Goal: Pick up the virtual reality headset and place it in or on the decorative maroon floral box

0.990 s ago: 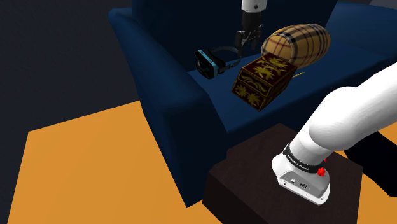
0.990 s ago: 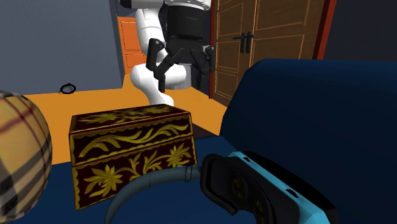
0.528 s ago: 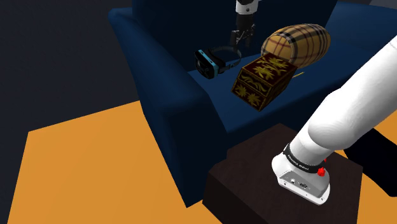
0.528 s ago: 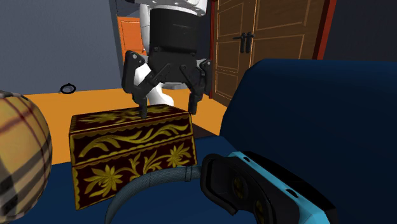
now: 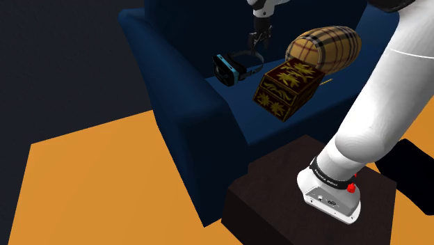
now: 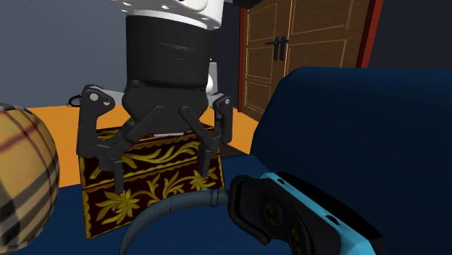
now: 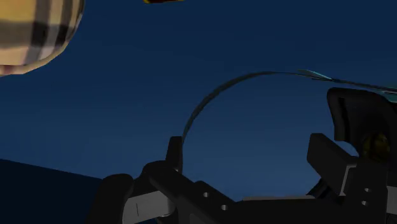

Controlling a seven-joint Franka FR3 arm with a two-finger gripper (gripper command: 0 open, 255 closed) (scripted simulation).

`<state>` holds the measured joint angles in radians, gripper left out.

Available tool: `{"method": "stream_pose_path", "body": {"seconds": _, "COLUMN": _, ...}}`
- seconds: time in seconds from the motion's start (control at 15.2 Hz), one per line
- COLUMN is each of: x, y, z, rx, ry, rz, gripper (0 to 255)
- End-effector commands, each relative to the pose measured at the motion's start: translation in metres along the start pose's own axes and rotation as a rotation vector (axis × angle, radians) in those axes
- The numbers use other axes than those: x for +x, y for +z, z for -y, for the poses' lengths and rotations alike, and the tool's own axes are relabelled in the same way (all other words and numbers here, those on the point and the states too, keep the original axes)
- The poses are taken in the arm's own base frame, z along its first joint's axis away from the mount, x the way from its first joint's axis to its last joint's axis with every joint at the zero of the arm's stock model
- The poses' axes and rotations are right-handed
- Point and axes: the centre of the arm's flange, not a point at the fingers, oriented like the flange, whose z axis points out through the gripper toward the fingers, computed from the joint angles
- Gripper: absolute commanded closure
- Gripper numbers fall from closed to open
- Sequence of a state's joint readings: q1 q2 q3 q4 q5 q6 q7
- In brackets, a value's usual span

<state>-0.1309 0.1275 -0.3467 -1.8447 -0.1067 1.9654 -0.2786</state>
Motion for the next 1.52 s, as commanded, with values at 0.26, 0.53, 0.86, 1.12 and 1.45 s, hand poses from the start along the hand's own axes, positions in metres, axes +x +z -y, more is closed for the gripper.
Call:
{"method": "stream_pose_path", "body": {"seconds": 0.26, "x": 0.055, "y": 0.02, "z": -0.041, "rx": -0.024, "ry": -0.002, "rz": -0.018, "gripper": 0}}
{"method": "stream_pose_path", "body": {"seconds": 0.53, "x": 0.056, "y": 0.041, "z": -0.042, "rx": -0.024, "ry": -0.002, "rz": -0.018, "gripper": 0}}
{"method": "stream_pose_path", "body": {"seconds": 0.86, "x": 0.056, "y": 0.06, "z": -0.042, "rx": -0.024, "ry": -0.002, "rz": -0.018, "gripper": 0}}
{"method": "stream_pose_path", "body": {"seconds": 1.12, "x": 0.056, "y": 0.06, "z": -0.042, "rx": -0.024, "ry": -0.002, "rz": -0.018, "gripper": 0}}
{"method": "stream_pose_path", "body": {"seconds": 1.45, "x": 0.056, "y": 0.06, "z": -0.042, "rx": -0.024, "ry": -0.002, "rz": -0.018, "gripper": 255}}
